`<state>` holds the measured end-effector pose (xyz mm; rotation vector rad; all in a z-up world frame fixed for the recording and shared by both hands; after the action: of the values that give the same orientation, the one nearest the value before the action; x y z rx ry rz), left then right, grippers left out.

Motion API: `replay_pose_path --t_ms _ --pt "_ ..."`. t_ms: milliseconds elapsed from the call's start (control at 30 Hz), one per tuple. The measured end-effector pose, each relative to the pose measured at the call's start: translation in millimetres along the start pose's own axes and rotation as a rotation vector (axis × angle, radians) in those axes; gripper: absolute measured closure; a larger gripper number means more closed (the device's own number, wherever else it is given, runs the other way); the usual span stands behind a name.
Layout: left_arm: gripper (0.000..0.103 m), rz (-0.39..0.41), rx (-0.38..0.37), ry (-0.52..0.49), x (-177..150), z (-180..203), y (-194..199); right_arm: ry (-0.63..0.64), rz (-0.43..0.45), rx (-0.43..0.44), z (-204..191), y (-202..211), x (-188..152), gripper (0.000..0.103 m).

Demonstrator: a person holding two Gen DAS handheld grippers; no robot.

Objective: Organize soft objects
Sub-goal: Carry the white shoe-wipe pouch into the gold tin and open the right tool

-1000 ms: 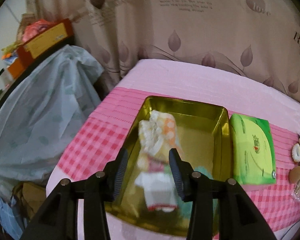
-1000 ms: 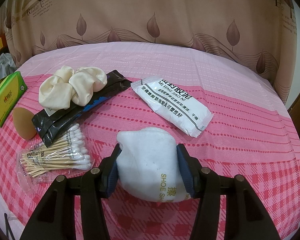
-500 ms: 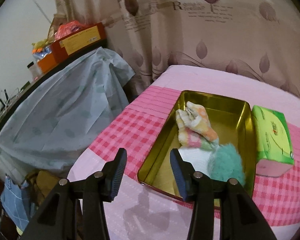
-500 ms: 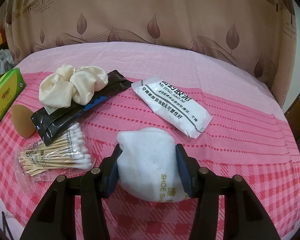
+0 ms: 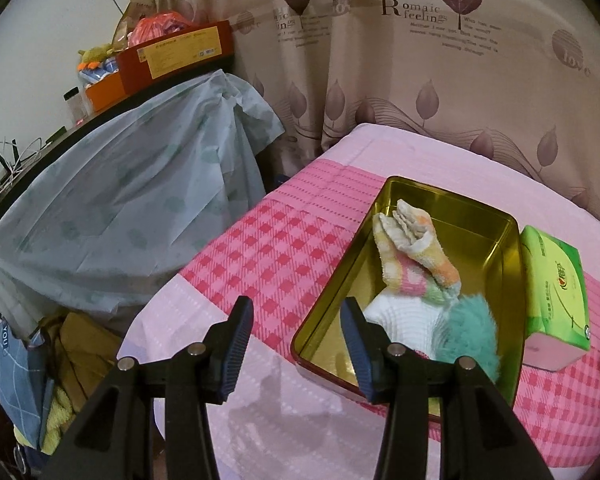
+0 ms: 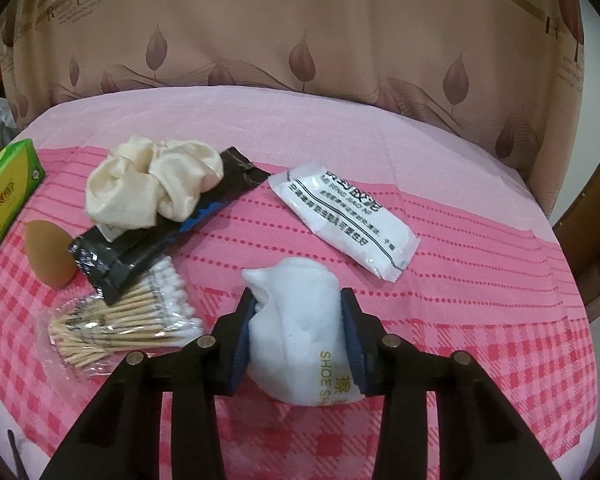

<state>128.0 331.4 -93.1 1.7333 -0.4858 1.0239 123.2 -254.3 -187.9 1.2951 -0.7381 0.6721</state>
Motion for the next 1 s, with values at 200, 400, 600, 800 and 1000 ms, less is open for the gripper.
replay_pose_path --t_ms 200,400,600,800,1000 --pt "0.057 -0.011 0.005 0.018 0 -6 -1 0.002 0.027 0.019 -10 12 14 0.066" --pt "0.057 -0.035 0.039 0.102 -3 -25 -4 0.002 0.075 0.068 -30 34 39 0.066" --pt "0.057 -0.055 0.097 0.178 -6 -47 -7 0.020 0.127 0.171 -78 57 74 0.066" --pt "0.057 -0.076 0.131 0.225 -10 -59 -9 0.064 0.154 0.334 -157 77 98 0.066" --pt "0.057 -0.085 0.195 0.265 -12 -78 -9 0.123 0.151 0.507 -254 95 110 0.066"
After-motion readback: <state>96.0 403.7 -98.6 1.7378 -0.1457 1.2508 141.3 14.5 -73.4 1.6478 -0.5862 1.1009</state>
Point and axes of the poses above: each gripper's, at about its wrist camera, not at the fingertips, and y roughly against the way its jaws point, z to its right, x to its top, the point moved 9 cm from there along -y, roughly the way its jaws point, and after that the axes turned 13 degrees about z, right-handed, at the moved point
